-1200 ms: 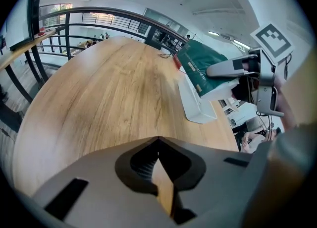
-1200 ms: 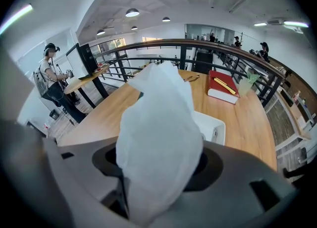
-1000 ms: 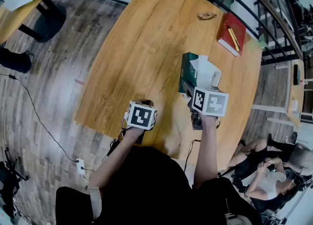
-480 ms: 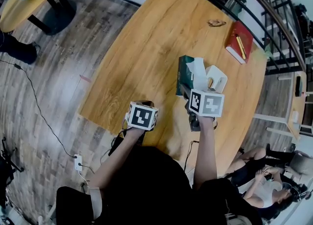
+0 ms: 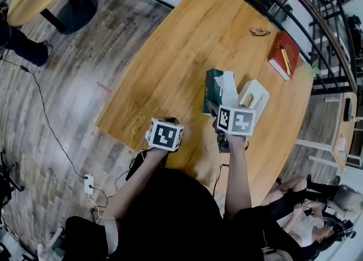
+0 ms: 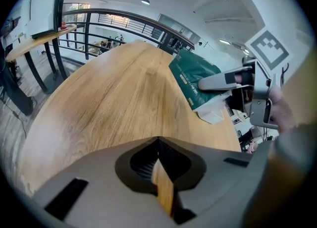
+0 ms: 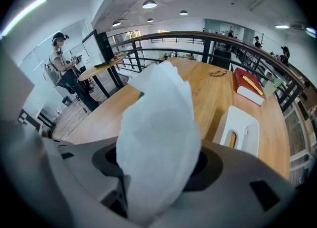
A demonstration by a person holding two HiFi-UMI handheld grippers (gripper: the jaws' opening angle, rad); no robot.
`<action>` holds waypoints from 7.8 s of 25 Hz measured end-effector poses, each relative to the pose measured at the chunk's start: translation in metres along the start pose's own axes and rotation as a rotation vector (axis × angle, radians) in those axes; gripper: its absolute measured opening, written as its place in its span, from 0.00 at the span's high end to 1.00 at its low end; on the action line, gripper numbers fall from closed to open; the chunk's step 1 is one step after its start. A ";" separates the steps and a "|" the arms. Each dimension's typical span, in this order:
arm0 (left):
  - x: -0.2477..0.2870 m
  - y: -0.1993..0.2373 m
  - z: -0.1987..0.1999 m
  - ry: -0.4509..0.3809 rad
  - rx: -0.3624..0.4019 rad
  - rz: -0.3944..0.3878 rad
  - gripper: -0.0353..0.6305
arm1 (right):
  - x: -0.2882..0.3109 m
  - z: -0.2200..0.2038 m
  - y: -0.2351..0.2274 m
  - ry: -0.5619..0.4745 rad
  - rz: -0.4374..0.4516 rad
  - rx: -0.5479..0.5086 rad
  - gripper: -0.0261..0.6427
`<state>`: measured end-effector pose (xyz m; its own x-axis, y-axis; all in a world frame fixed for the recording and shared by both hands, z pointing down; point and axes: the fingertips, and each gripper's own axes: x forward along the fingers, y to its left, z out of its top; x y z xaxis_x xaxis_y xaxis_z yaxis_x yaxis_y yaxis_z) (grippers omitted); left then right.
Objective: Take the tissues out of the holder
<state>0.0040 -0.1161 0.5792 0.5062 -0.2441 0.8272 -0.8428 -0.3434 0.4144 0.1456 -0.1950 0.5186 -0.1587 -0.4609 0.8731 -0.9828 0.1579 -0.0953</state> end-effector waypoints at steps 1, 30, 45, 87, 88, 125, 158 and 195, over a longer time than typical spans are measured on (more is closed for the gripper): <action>-0.002 0.002 -0.001 0.000 -0.004 0.003 0.94 | 0.003 -0.002 0.002 0.005 0.000 -0.001 0.53; -0.016 0.032 -0.021 -0.033 -0.104 0.052 0.94 | 0.057 -0.035 0.026 0.072 -0.023 -0.092 0.53; -0.009 0.021 -0.019 -0.008 -0.078 0.045 0.94 | 0.061 -0.038 0.027 0.060 -0.018 -0.120 0.53; 0.001 0.009 -0.018 -0.005 -0.047 0.053 0.94 | 0.051 -0.031 0.035 -0.047 0.042 -0.157 0.45; 0.001 0.009 -0.018 0.000 -0.048 0.054 0.94 | 0.048 -0.028 0.035 -0.059 0.048 -0.148 0.44; -0.017 -0.045 -0.019 -0.028 0.060 0.013 0.94 | -0.045 -0.047 0.027 -0.161 0.049 -0.076 0.63; -0.035 -0.060 -0.054 -0.109 0.075 0.068 0.94 | -0.044 -0.140 0.056 0.055 0.083 -0.060 0.94; -0.030 -0.063 -0.066 -0.090 0.037 0.061 0.94 | -0.054 -0.155 0.070 0.022 0.130 -0.004 0.94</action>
<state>0.0297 -0.0278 0.5537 0.4696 -0.3457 0.8124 -0.8662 -0.3585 0.3481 0.1000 -0.0239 0.5388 -0.2826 -0.4175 0.8636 -0.9537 0.2187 -0.2064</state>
